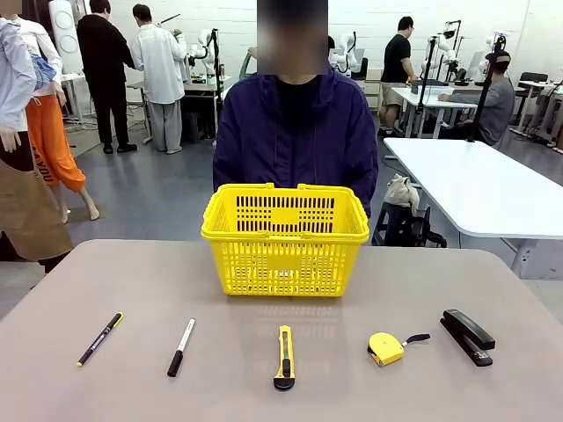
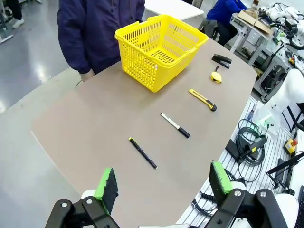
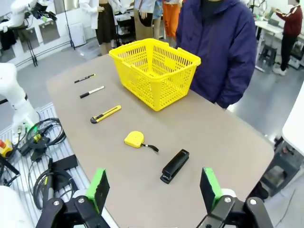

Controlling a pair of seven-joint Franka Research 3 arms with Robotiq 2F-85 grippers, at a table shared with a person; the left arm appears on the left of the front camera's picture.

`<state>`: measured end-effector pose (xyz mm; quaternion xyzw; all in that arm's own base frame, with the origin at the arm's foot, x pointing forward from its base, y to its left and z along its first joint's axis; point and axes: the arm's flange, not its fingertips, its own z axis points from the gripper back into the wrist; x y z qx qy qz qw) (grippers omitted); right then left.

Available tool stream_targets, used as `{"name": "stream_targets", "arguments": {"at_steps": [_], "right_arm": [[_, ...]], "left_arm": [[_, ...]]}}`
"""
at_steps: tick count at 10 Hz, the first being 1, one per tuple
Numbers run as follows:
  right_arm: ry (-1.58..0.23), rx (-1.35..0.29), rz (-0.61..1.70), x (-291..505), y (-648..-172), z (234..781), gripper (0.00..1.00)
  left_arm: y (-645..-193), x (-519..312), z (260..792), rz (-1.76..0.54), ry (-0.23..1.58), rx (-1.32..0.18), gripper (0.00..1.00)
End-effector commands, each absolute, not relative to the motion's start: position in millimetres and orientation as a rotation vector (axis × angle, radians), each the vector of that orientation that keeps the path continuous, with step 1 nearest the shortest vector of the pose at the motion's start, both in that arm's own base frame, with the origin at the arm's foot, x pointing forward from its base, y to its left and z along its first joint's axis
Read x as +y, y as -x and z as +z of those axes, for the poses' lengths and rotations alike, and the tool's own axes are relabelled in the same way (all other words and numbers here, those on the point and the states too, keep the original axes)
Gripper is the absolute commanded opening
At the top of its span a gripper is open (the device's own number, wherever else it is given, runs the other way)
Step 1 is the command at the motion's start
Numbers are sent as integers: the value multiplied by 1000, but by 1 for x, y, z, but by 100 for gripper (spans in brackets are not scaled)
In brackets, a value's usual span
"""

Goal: Place the items the person wants into the basket.
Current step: Pick up the item the person points to and place it in the Market Basket.

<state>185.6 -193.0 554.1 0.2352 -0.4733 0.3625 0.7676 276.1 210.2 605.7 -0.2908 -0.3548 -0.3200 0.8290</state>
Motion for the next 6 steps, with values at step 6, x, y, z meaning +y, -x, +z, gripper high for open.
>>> {"name": "stream_targets", "arguments": {"at_steps": [6], "right_arm": [[-508, -1026, 790, -191, -191, 555, 100]], "left_arm": [[-272, 214, 609, -690, 625, -774, 100]]}}
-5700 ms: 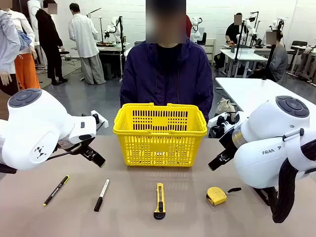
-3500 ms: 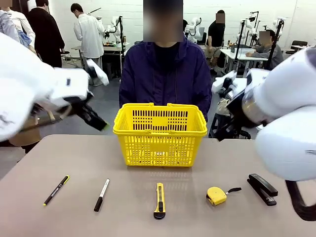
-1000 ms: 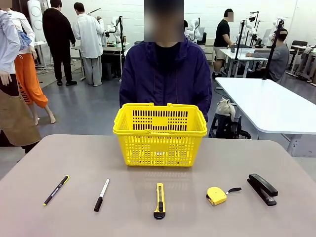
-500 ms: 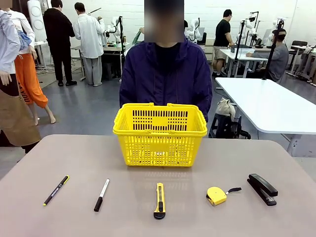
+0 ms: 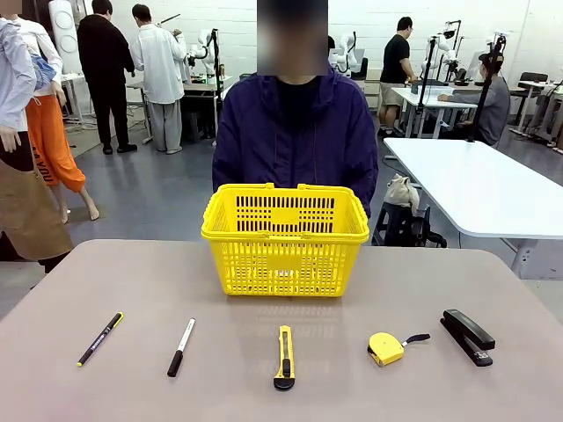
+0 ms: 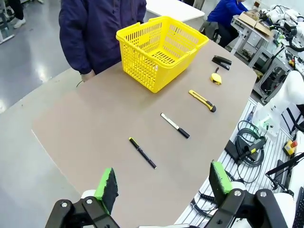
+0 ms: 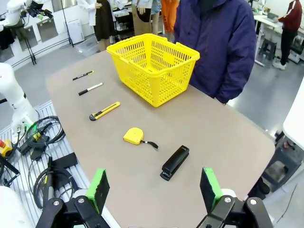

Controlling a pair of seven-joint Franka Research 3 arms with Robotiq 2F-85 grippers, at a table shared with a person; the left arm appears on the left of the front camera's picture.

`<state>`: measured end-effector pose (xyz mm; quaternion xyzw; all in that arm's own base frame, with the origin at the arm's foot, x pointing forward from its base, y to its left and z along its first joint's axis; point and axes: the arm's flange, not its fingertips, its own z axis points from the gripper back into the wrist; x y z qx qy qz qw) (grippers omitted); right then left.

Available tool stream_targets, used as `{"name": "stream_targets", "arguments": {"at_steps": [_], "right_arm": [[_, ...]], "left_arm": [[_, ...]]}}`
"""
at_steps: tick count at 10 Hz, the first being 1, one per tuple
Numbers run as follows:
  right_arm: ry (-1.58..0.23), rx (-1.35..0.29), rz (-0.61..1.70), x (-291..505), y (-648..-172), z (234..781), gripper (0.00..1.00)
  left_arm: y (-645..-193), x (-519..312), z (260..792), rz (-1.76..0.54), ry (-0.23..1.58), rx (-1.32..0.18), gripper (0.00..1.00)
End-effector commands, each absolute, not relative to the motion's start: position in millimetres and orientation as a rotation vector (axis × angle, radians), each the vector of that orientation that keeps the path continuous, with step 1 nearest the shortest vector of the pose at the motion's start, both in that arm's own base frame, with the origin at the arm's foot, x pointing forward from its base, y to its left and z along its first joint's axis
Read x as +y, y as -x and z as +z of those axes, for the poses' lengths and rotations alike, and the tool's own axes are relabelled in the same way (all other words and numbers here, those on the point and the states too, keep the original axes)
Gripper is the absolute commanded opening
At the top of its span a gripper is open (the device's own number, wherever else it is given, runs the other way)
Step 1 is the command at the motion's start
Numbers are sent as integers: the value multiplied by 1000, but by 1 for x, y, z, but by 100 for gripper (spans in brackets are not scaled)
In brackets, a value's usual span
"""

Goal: Place the items the person wants into the basket.
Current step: Pick up the item the person points to and place it in the Market Basket.

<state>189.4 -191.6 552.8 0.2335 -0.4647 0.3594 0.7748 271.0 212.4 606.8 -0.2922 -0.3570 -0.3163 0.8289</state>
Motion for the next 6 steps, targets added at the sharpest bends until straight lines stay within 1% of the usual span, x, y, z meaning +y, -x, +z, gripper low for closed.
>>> {"name": "stream_targets", "arguments": {"at_steps": [1, 6], "right_arm": [[-508, -1026, 790, -191, -191, 555, 100], [-508, -1026, 790, -191, -191, 555, 100]], "left_arm": [[-272, 214, 609, -690, 625, -774, 100], [-272, 214, 609, -690, 625, -774, 100]]}}
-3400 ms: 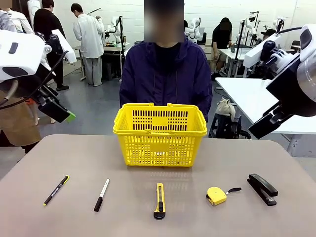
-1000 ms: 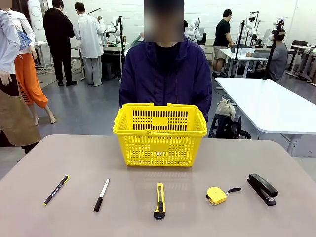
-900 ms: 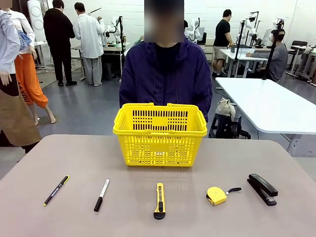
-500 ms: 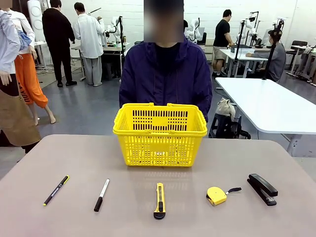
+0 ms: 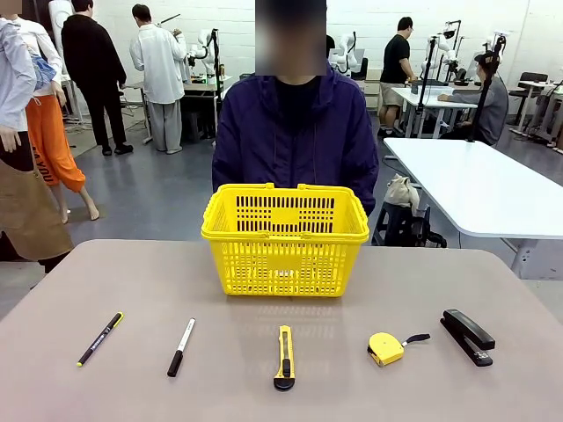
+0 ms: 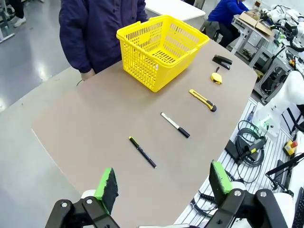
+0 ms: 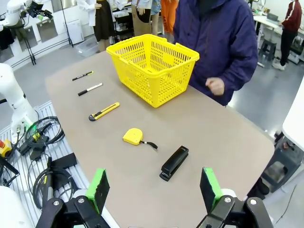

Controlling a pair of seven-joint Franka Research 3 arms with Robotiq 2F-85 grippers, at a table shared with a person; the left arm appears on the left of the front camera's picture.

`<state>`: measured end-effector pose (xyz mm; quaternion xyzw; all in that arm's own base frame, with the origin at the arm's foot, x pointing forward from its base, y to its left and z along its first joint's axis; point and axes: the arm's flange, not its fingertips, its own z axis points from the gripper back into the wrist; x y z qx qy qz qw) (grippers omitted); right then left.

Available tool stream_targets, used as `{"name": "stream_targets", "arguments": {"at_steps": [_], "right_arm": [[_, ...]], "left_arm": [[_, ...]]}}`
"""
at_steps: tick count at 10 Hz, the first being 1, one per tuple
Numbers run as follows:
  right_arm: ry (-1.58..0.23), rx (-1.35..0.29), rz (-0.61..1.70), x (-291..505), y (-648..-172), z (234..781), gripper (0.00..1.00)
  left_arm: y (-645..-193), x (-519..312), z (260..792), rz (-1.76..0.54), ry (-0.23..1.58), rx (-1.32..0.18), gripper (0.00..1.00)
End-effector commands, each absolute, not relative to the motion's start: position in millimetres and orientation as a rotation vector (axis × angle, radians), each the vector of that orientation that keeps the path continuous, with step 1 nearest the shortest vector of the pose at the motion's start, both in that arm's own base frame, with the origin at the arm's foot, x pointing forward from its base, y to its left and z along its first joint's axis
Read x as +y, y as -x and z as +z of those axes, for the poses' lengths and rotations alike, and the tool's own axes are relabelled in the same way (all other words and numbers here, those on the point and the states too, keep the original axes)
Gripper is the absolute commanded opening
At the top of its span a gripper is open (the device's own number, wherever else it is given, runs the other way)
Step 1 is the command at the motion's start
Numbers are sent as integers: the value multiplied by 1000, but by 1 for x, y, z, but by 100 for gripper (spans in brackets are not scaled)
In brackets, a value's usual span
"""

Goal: Place the items the person wants into the basket.
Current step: Pick up the item the person points to and place it in the Market Basket.

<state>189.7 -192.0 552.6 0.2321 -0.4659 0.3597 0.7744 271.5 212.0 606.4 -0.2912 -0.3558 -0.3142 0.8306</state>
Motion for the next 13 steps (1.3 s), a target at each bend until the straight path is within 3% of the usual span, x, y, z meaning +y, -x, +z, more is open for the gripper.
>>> {"name": "stream_targets", "arguments": {"at_steps": [1, 13], "right_arm": [[-508, -1026, 790, -191, -191, 555, 100], [-508, -1026, 790, -191, -191, 555, 100]], "left_arm": [[-272, 214, 609, -690, 625, -774, 100], [-272, 214, 609, -690, 625, -774, 100]]}}
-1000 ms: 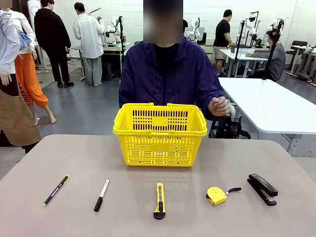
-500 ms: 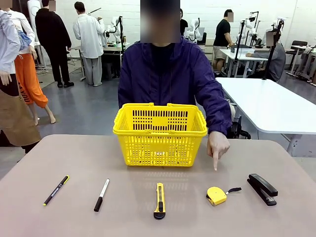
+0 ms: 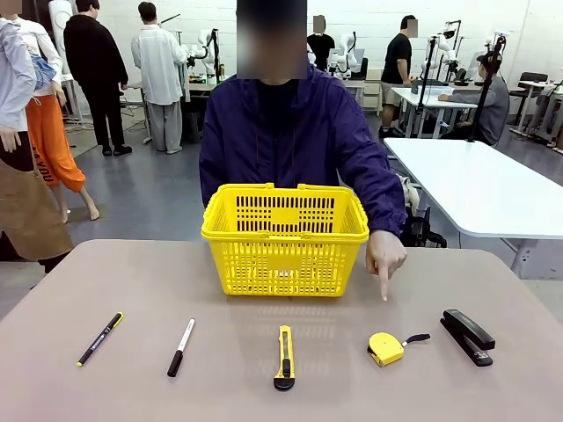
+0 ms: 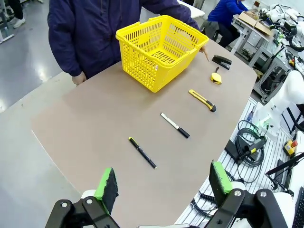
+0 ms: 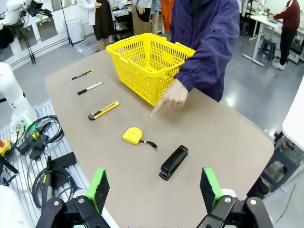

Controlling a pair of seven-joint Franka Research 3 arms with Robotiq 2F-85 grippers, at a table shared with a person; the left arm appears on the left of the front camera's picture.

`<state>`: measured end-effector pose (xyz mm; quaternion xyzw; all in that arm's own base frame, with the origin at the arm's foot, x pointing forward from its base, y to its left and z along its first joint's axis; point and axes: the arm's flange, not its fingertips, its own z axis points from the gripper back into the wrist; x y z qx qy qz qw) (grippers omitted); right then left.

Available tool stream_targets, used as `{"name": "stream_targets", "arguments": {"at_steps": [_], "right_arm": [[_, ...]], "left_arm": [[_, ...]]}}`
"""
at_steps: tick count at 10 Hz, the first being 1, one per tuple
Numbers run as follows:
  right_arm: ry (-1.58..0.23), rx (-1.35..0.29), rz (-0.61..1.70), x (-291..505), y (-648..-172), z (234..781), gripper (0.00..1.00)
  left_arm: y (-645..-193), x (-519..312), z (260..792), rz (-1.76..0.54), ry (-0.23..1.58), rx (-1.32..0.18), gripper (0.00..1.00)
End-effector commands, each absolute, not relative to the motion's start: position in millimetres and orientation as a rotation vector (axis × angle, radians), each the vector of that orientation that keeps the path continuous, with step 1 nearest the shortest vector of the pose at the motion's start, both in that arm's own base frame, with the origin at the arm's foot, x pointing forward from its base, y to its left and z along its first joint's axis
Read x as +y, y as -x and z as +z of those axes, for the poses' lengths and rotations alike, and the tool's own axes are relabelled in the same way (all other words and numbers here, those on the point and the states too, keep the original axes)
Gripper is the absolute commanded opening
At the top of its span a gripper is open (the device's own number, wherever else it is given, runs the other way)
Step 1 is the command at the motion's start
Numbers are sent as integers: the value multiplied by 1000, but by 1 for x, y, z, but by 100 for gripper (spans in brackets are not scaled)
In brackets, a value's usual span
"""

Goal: Place the items the person wants into the basket.
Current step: Pick up the item the person points to and place it in the Market Basket.

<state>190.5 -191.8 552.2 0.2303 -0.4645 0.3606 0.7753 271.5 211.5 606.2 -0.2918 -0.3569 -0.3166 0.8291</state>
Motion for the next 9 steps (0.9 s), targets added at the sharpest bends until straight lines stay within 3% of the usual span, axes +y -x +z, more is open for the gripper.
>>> {"name": "stream_targets", "arguments": {"at_steps": [1, 6, 9], "right_arm": [[-499, -1006, 781, -192, -190, 552, 100], [-241, -495, 597, -22, -310, 586, 100], [-71, -302, 527, 88, -360, 540, 100]], "left_arm": [[-272, 214, 609, -690, 625, -774, 100], [-272, 214, 609, -690, 625, -774, 100], [-272, 214, 609, -690, 625, -774, 100]]}}
